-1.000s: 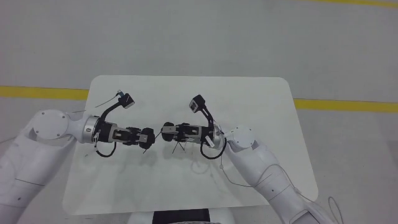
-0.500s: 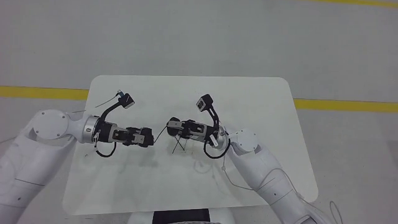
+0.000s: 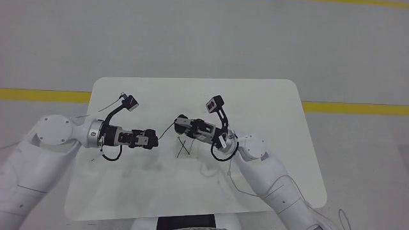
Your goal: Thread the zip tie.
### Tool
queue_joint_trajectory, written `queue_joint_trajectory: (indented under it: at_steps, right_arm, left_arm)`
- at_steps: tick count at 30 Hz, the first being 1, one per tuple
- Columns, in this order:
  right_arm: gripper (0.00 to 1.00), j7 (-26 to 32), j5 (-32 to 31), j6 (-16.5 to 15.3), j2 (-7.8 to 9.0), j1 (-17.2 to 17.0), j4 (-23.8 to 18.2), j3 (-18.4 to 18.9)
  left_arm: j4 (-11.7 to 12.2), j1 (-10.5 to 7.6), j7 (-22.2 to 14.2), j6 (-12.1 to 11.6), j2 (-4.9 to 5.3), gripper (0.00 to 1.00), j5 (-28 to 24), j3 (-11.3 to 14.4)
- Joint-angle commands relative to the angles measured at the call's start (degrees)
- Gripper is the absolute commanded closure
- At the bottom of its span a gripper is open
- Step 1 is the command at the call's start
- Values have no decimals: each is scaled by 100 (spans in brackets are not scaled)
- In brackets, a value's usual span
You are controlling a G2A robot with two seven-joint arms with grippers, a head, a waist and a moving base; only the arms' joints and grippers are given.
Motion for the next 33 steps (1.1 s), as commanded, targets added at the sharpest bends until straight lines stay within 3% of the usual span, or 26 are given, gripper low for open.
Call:
queue_joint_trajectory:
  at_steps: [1,5,8,14,19,28,30,33]
  right_arm:
    - [100,-57,319,-11,-25,-58,-37,28]
    - [100,-143,588,-11,-86,-153,-87,102]
    - [100,-244,754,-11,-153,-227,-129,124]
    - [100,-478,827,-11,-314,-274,-121,71]
    - [100,-675,673,-11,-439,-266,-61,-34]
    - [100,-741,610,17,-439,-283,-89,-45]
    - [100,-916,573,48,-453,-328,-170,-78]
    - [100,-1202,520,11,-491,-345,-202,-155]
  left_arm:
    - [17,57,91,0,-33,0,-252,-29]
    - [186,136,172,0,-139,0,-519,-177]
    - [340,177,92,0,-272,0,-856,-249]
    - [654,161,-48,0,-633,0,-1064,-341]
    - [796,85,27,0,-947,0,-847,-370]
    - [792,78,28,0,-963,0,-795,-375]
    - [800,121,400,0,-969,0,-657,-330]
    - [775,172,639,0,-995,0,-740,-259]
